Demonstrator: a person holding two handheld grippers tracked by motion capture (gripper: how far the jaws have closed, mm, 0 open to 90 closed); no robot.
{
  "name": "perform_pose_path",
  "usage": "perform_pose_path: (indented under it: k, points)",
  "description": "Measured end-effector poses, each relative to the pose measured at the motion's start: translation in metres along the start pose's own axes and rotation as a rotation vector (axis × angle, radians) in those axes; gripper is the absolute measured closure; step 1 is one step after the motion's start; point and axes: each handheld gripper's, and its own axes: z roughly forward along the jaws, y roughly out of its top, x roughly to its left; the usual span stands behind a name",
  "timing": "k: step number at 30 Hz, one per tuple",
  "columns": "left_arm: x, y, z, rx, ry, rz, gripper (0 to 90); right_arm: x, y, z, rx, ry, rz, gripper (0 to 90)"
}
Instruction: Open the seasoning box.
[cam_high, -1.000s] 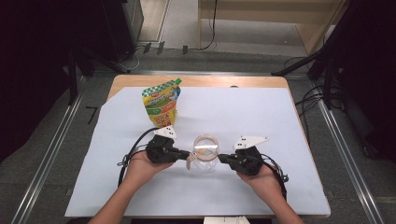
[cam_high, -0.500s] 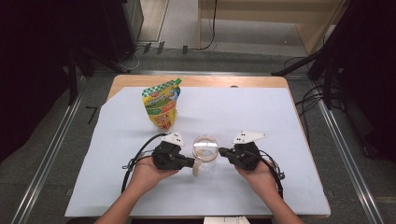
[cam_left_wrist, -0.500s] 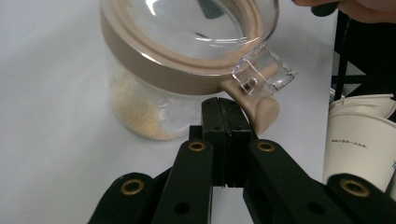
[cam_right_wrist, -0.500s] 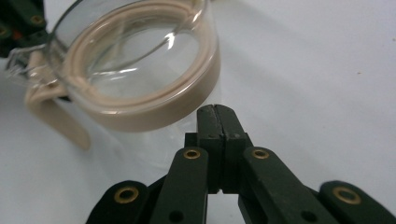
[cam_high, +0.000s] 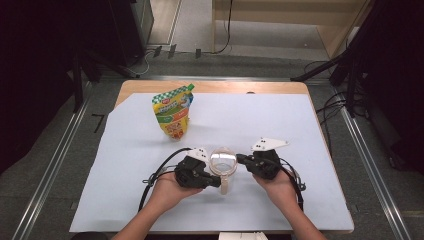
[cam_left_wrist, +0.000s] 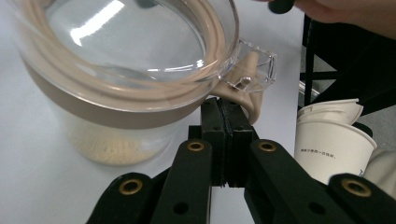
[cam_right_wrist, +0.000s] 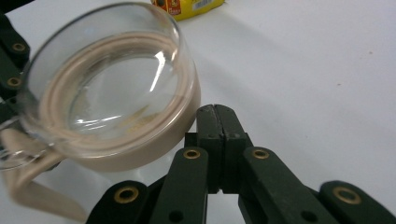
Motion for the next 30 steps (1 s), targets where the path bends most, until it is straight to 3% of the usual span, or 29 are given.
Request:
perform_pose_path:
  k: [6,12,13,17,24,30]
  points:
    - [-0.002,-0.002,-0.017,-0.007,0.027,0.023,87.9,0.015,-0.002,-0.022,-0.013,0.008,-0.018,90.0]
    - [0.005,-0.003,-0.034,-0.056,0.034,0.007,83.1,0.035,-0.010,-0.042,-0.025,0.039,0.004,90.0]
    - [0.009,-0.004,-0.039,-0.070,0.044,-0.001,80.8,0.044,-0.014,-0.045,-0.021,0.055,0.002,90.0]
    - [0.018,-0.007,-0.047,-0.088,0.060,-0.029,72.5,0.058,-0.019,-0.044,-0.001,0.083,-0.023,90.0]
    - [0.026,-0.010,-0.051,-0.100,0.071,-0.031,60.1,0.074,-0.023,-0.036,0.029,0.133,-0.058,90.0]
    - [0.029,-0.012,-0.049,-0.088,0.094,0.005,51.2,0.083,-0.024,-0.021,0.057,0.156,-0.087,90.0]
